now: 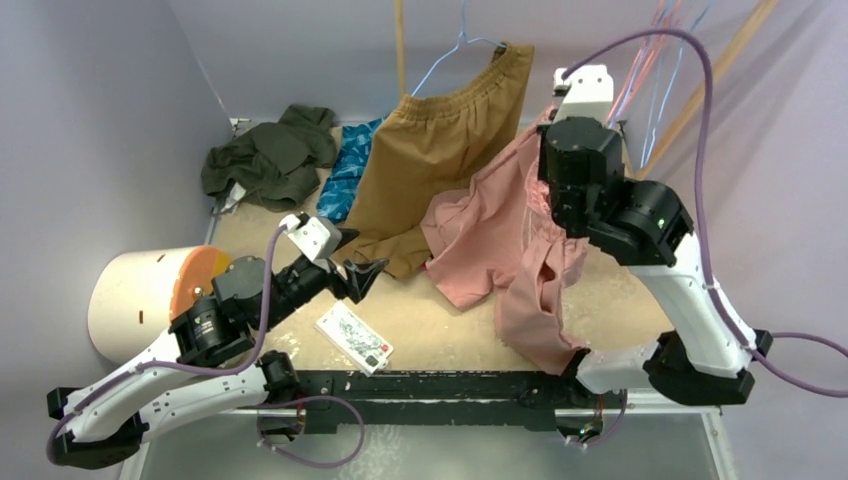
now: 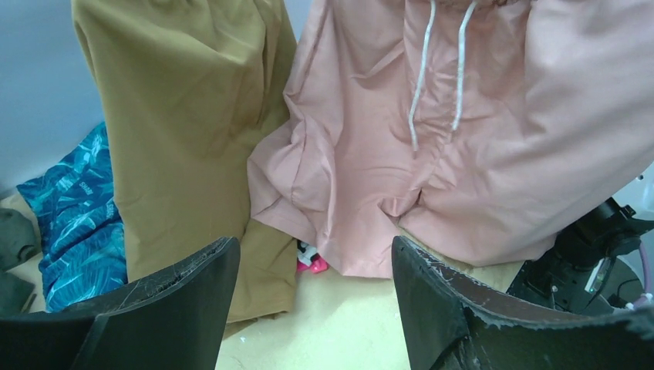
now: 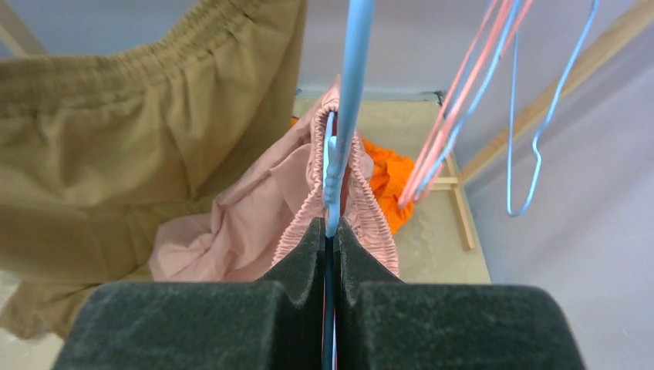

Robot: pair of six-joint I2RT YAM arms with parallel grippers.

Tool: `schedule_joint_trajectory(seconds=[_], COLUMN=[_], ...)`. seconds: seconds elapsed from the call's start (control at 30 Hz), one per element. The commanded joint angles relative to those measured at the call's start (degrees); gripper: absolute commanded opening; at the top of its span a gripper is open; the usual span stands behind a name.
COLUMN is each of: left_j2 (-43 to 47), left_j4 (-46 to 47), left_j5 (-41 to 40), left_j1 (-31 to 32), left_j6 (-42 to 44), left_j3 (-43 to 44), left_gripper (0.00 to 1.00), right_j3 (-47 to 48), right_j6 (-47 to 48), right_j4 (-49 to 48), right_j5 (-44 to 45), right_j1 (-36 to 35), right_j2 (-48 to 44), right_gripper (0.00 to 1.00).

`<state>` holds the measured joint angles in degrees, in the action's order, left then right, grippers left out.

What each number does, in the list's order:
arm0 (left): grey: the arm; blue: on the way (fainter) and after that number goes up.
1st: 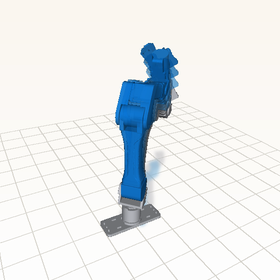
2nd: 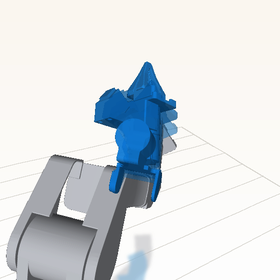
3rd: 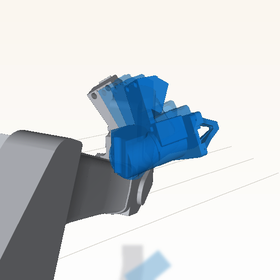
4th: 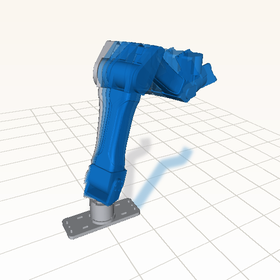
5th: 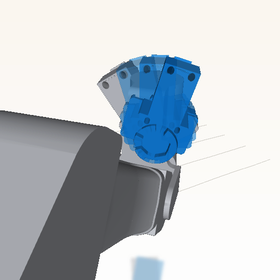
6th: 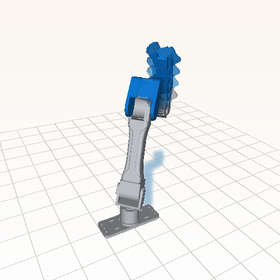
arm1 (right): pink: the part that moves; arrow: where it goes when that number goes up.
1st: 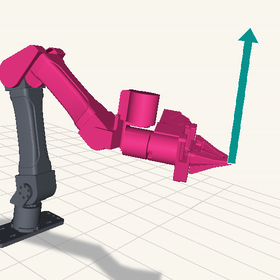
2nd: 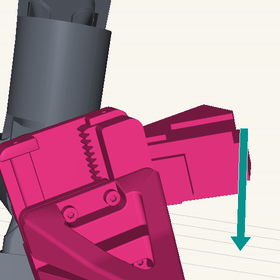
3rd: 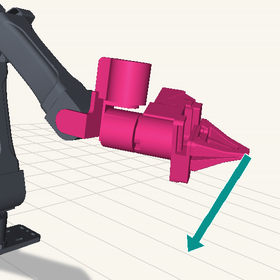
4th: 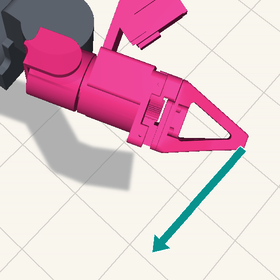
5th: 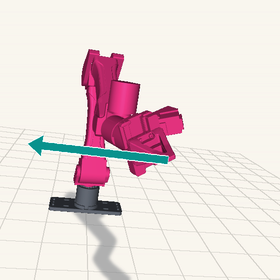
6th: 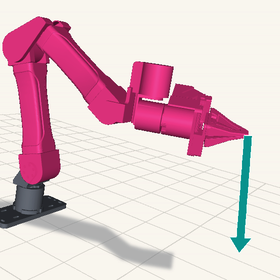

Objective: Place the shorts on the hanger
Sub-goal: Place the hanger at the clothesline.

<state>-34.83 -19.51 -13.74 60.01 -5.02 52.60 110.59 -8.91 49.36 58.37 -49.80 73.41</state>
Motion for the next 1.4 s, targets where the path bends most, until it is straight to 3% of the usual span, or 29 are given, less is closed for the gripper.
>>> schedule_joint_trajectory(seconds=[0.0,0.1,0.2,0.37,0.53,0.63,0.77,0.87,1.1,1.37], left_j2=[0.4,-0.1,0.1,1.2,1.3,0.8,-1.0,-2.2,1.2,0.8], left_j4=[2.4,3.7,4.4,2.7,2.2,3.6,6.9,7.5,6.5,7.8], left_j5=[-3.0,-4.1,-4.0,-4.6,-4.8,-4.6,-3.3,-2.3,-2.8,-1.1], left_j1=[-0.1,-0.1,-0.1,-0.1,-0.1,-0.1,-0.1,-0.1,-0.1,-0.1], left_j6=[-0.1,-0.4,-1.4,-1.7,-1.7,-1.7,-2.2,-3.1,-3.6,-4.5], left_j3=[-0.1,0.1,0.1,-0.2,-0.8,-1.4,-2.1,-1.8,-3.6,-6.8], left_gripper=[0.71,0.71,0.71,0.71,0.71,0.71,0.71,0.71,0.71,0.71], right_j3=[19.9,24.5,16.9,4.7,-0.3,5.4,20.1,17.8,4.1,5.0], right_j6=[3.0,6.7,7.8,2.9,-2.5,-0.4,4.0,6.4,3.2,1.2], right_j4=[-8.1,-15.3,-18.8,-13.5,-4.3,-3.5,-12.4,-17.5,-14.8,-9.8], right_j5=[-1.9,-3.3,-3.3,-5.1,-7.9,-6.7,-13.0,-13.2,-13.2,-15.1], right_j1=[0.0,0.0,0.0,0.0,0.0,0.0,0.0,0.0,0.0,1.0], right_j2=[-0.7,-1.1,-3.7,-7.7,-9.7,-8.4,-6.1,-7.1,-7.5,-0.5], right_gripper=[0.0,0.0,0.0,0.0,0.0,0.0,0.0,0.0,0.0,0.0])
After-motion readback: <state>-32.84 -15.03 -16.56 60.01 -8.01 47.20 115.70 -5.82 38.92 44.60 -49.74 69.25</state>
